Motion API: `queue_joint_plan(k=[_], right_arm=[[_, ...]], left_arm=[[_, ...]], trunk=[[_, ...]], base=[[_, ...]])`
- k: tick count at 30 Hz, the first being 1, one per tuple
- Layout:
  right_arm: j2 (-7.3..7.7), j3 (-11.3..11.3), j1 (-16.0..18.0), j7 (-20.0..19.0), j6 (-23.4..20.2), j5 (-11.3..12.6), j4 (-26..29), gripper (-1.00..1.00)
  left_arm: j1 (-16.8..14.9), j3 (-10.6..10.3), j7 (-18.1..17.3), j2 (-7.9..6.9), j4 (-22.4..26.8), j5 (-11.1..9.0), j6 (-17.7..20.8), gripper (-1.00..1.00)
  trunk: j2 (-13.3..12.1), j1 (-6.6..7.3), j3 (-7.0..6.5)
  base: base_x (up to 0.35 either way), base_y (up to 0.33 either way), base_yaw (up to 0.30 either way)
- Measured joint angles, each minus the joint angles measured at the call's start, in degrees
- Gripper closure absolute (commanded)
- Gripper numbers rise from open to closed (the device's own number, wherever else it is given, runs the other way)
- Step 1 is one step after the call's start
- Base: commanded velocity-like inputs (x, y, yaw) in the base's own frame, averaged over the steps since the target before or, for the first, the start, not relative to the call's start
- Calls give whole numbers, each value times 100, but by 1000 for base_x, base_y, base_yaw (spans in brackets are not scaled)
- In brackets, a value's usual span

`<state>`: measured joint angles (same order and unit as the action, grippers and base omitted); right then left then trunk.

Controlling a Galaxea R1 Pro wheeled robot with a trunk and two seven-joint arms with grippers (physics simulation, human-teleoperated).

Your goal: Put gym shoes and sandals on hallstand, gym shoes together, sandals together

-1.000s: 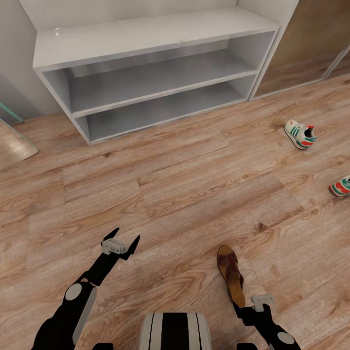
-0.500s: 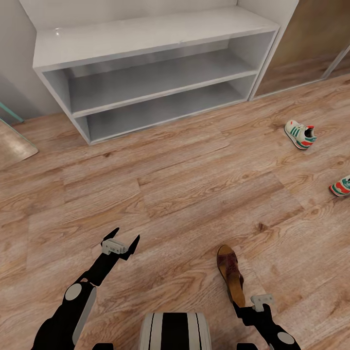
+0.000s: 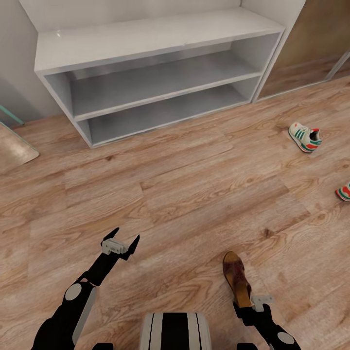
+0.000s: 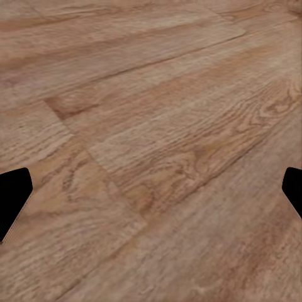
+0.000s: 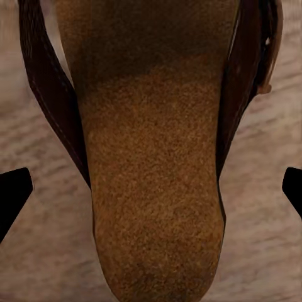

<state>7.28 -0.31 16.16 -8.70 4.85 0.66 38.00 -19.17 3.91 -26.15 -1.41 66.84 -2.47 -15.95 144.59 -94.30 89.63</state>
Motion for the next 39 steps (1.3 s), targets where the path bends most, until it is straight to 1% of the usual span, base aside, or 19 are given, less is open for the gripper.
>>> queue_joint_plan(k=[35, 39], right_arm=[[0, 1, 0, -3, -1, 5, 6, -100], [0, 4, 0, -5, -1, 5, 18, -100]], left_arm=[[3, 2, -8, -1, 42, -5, -1, -100], [4, 4, -8, -2, 43, -6, -1, -100]], trunk=[[0, -1, 0], [5, -11, 88]], base=[[7, 6, 0], [0, 0, 0]])
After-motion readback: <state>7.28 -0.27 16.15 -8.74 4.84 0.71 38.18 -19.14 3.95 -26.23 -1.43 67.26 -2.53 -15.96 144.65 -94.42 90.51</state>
